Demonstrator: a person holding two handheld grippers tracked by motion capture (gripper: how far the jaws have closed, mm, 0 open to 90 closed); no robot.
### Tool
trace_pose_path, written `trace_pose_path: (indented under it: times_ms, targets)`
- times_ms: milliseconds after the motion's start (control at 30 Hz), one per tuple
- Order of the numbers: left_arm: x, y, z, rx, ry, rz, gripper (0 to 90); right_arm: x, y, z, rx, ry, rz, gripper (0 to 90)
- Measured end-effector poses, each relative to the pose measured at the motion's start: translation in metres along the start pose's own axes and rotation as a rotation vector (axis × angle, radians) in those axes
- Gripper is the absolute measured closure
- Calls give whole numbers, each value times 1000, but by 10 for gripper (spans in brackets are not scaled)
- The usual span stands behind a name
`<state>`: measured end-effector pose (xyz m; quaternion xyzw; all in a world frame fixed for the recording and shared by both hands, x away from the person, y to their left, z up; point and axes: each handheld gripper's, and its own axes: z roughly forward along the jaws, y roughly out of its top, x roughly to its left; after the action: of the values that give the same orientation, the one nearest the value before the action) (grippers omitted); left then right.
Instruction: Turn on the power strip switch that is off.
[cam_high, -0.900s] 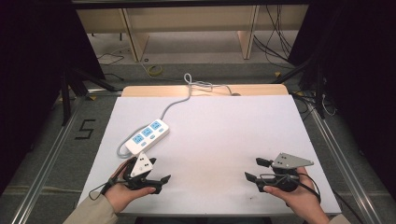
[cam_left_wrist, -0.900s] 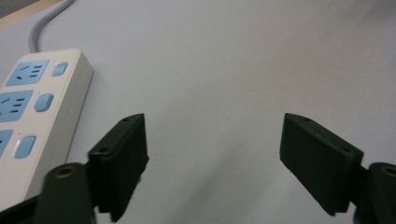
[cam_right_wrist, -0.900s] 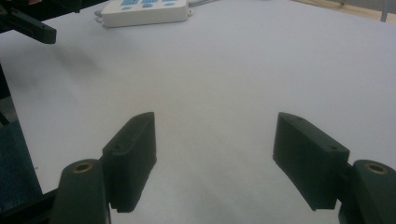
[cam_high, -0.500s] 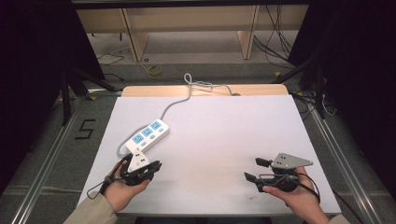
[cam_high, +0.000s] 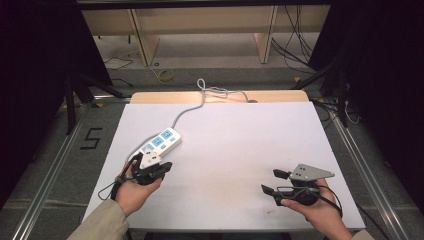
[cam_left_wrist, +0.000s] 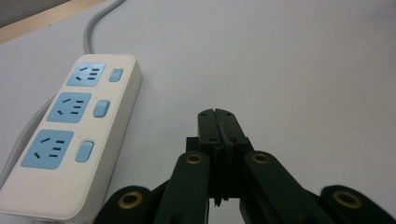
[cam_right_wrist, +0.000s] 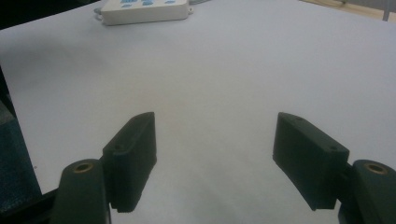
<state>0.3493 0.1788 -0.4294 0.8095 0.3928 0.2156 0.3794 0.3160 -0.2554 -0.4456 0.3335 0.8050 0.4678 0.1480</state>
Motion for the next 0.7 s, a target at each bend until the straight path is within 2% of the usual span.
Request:
trace_pose_path:
  times_ms: [267,500,700]
  targets:
    - [10,6,4,-8,27,-27,897,0,0,0,3,2,-5,309]
    - [16,8,8,-5,34,-52,897,0,0,1,5,2,-8,310]
    - [17,10,8,-2,39,-52,897,0,0,1,5,2,-9,312]
